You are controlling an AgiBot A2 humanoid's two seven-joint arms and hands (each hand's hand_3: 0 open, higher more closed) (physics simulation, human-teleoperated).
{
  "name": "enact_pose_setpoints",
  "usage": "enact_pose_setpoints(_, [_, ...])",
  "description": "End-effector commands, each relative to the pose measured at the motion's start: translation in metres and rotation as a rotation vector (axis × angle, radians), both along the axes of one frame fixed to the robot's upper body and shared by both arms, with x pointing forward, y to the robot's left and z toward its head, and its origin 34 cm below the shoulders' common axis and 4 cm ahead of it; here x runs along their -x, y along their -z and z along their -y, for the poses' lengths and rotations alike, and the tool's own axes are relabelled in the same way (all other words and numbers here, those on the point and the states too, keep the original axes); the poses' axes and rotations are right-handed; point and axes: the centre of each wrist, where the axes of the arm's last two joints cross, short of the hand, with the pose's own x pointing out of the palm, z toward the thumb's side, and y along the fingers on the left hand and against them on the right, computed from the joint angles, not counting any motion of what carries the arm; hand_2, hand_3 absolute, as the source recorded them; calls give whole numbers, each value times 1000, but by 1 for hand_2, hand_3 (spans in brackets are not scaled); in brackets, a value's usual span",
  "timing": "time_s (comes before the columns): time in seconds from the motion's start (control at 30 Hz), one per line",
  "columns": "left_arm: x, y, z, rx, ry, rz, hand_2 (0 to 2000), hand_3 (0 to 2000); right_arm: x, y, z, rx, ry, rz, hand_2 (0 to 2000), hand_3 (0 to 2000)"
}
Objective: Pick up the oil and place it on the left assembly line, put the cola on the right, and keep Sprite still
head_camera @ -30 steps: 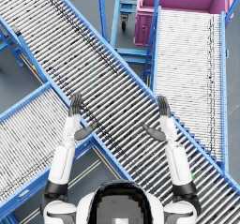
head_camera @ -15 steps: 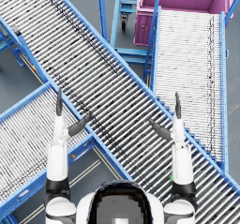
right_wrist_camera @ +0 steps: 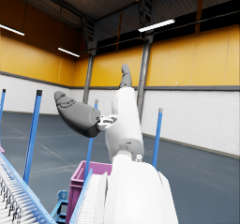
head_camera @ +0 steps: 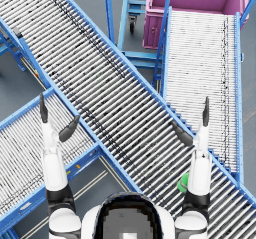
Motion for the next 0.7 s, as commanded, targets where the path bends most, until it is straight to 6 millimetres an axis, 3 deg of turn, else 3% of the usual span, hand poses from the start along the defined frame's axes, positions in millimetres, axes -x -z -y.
enact_pose_setpoints(0.03, [0, 0, -1, 2, -2, 0, 0, 0, -1, 1, 7, -12, 23, -3, 0, 0])
enact_pose_setpoints(0.7, [1, 1, 1, 10, 3, 1, 0, 0, 0, 9, 6, -31, 25, -30, 0, 0])
